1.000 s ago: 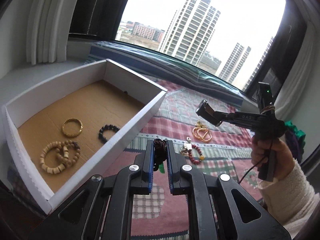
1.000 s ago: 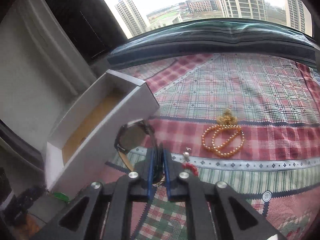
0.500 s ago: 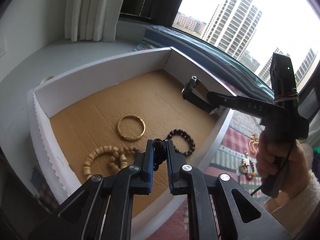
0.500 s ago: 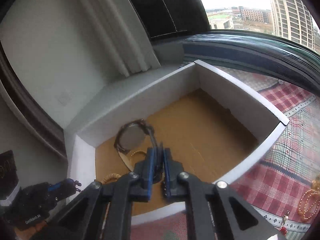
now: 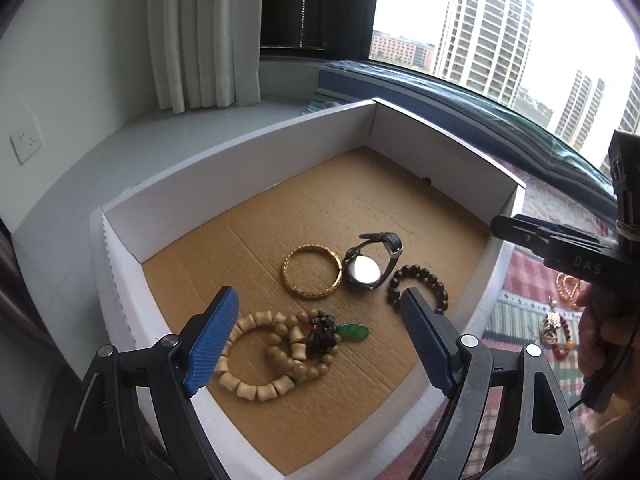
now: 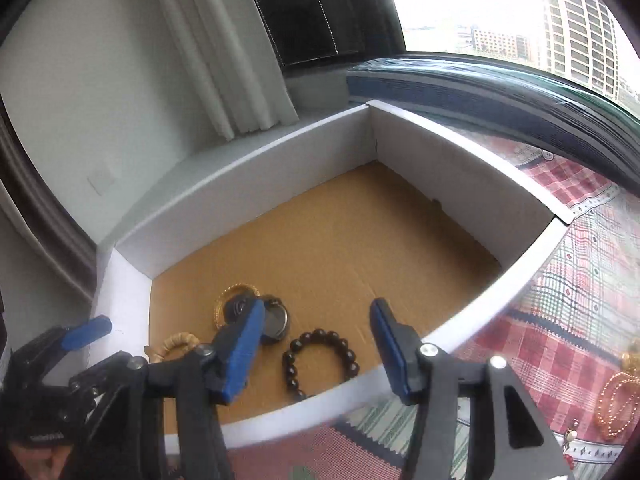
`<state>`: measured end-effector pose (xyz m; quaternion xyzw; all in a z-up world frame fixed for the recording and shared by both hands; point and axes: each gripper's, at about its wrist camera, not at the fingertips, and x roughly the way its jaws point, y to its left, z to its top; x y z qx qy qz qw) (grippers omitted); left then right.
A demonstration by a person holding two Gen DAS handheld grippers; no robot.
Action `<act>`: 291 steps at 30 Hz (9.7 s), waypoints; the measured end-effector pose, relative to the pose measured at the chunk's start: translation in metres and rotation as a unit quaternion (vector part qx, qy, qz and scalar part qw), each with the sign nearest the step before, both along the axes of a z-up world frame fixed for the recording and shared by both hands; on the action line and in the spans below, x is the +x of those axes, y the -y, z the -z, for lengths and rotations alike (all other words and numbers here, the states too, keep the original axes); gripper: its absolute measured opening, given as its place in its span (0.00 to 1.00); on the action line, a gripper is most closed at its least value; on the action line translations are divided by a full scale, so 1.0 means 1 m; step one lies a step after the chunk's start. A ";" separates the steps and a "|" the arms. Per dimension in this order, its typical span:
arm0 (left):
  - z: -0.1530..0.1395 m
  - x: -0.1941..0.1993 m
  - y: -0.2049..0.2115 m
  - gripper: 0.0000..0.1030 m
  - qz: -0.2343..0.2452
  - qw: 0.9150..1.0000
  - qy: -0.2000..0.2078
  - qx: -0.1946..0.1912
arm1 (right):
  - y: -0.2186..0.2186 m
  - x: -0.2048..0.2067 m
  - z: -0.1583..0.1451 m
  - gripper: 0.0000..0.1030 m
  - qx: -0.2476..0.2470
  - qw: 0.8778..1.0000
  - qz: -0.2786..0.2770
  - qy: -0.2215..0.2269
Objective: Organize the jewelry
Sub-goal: 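Move both open tools out of the box over the remaining jewelry on the quilt, then grasp the silver square pendant with tangled chains with the left tool, then grasp the gold bead chain with the right tool while the left tool carries the pendant toward the box, then lower the pendant and gold chain into the white box and open both tools, then move both open tools back over the red bead bracelet on the quilt, then grasp the red bead bracelet with amber bead with the left tool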
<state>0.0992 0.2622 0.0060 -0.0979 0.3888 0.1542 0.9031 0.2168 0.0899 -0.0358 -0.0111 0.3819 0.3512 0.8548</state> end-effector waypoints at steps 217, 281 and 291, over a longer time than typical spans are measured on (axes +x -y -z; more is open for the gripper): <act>-0.022 -0.009 -0.016 0.28 0.043 0.991 -0.007 -0.123 | 0.029 -0.054 -0.116 0.02 0.048 0.994 -0.081 0.058; 0.126 0.015 0.291 1.00 0.226 0.968 -0.106 0.017 | 0.327 -0.158 0.132 0.65 -0.110 0.956 0.273 0.004; 0.127 0.015 0.291 1.00 0.242 0.965 -0.096 0.017 | 0.322 -0.157 0.134 0.70 -0.124 0.955 0.268 0.007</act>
